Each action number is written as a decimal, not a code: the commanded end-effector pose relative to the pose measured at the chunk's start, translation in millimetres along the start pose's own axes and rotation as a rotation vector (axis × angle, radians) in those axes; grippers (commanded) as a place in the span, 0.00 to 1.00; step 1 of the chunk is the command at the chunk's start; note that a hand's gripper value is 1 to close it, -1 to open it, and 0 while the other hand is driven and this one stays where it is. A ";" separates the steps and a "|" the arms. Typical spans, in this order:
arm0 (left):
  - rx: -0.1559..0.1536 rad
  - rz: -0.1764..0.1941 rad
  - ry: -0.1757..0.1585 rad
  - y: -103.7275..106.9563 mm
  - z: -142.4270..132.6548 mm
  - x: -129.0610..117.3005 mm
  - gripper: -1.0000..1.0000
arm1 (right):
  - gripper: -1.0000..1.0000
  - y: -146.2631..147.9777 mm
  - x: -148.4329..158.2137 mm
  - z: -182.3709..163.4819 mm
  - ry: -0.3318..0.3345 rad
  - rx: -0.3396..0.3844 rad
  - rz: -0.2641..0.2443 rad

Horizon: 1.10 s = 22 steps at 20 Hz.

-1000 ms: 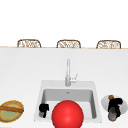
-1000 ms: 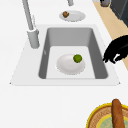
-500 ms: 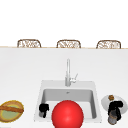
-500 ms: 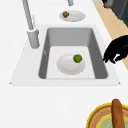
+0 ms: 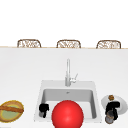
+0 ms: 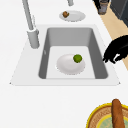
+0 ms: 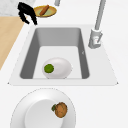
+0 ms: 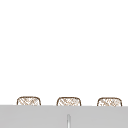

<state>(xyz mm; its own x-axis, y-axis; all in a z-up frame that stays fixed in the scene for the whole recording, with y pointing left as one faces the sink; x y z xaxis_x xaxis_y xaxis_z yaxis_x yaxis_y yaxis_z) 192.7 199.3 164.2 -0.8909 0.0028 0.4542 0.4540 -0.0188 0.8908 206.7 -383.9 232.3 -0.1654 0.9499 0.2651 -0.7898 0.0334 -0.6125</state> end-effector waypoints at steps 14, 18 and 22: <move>0.000 0.000 0.000 0.0 0.0 0.0 0.50 | 1.00 12.2 -25.7 -44.6 0.088 -0.140 -0.082; 0.000 0.000 0.000 0.0 0.0 0.0 0.50 | 1.00 18.7 -28.7 -53.0 0.106 -0.152 -0.089; 0.000 0.000 0.000 0.0 0.0 0.0 0.50 | 1.00 24.7 -31.8 -62.9 0.135 -0.180 -0.072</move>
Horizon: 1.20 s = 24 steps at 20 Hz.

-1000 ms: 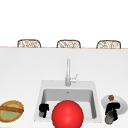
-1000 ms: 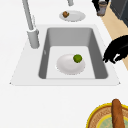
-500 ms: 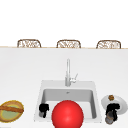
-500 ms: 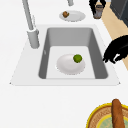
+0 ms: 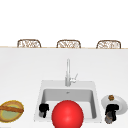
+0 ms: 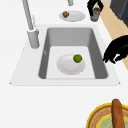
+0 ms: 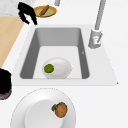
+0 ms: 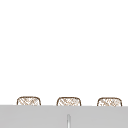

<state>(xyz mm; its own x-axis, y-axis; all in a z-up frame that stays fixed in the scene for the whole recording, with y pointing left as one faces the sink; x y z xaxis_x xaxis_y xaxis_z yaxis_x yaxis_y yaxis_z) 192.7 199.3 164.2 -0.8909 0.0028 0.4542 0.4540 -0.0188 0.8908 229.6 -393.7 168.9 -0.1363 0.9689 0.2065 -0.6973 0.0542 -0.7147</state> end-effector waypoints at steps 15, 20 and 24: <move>0.000 0.000 0.000 0.0 0.0 0.0 0.50 | 1.00 2.5 -18.0 -46.1 0.046 0.104 -0.073; 0.000 0.000 0.000 0.0 0.0 0.0 0.50 | 0.00 -12.8 -10.0 -32.4 0.028 0.194 -0.065; 0.000 0.000 0.000 0.0 0.0 0.0 0.50 | 0.00 -28.6 -7.0 -15.5 0.034 0.199 -0.067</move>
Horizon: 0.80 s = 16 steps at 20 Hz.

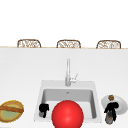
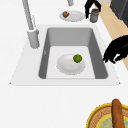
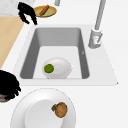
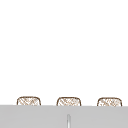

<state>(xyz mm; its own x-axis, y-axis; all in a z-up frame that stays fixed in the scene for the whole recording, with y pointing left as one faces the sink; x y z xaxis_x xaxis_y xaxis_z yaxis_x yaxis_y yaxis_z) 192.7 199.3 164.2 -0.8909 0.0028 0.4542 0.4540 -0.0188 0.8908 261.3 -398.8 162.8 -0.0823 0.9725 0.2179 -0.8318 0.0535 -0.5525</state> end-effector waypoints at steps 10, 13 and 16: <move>0.000 0.000 0.000 0.0 0.0 0.0 0.50 | 0.00 -58.2 30.7 60.8 0.023 0.006 0.001; 0.000 0.000 0.000 0.0 0.0 0.0 0.50 | 0.00 -70.2 50.6 58.9 0.014 0.073 0.030; 0.000 0.000 0.000 0.0 0.0 0.0 0.50 | 0.00 -79.3 67.6 55.8 0.024 0.030 0.044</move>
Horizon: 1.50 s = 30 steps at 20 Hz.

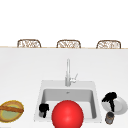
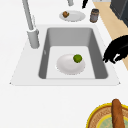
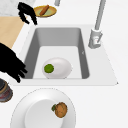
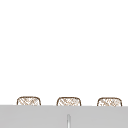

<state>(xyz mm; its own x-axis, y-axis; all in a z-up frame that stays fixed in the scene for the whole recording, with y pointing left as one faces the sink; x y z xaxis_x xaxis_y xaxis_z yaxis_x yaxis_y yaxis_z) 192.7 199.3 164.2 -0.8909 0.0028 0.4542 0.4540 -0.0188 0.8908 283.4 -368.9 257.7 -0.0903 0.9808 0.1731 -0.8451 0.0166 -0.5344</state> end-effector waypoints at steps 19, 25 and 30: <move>0.000 0.000 0.000 0.0 0.0 0.0 0.50 | 0.00 -39.5 86.6 -21.2 0.003 -0.204 0.062; 0.000 0.000 0.000 0.0 0.0 0.0 0.50 | 0.00 -44.4 113.1 -31.5 -0.013 -0.326 0.093; 0.000 0.000 0.000 0.0 0.0 0.0 0.50 | 0.00 -50.6 135.7 -40.2 -0.019 -0.460 0.117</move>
<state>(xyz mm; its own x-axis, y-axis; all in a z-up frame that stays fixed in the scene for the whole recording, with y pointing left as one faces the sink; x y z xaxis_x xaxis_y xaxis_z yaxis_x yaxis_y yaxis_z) 192.7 199.3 164.2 -0.8909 0.0028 0.4542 0.4540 -0.0188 0.8908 330.8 -242.8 275.1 -0.1432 0.9811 0.1301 -0.5893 0.0211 -0.8076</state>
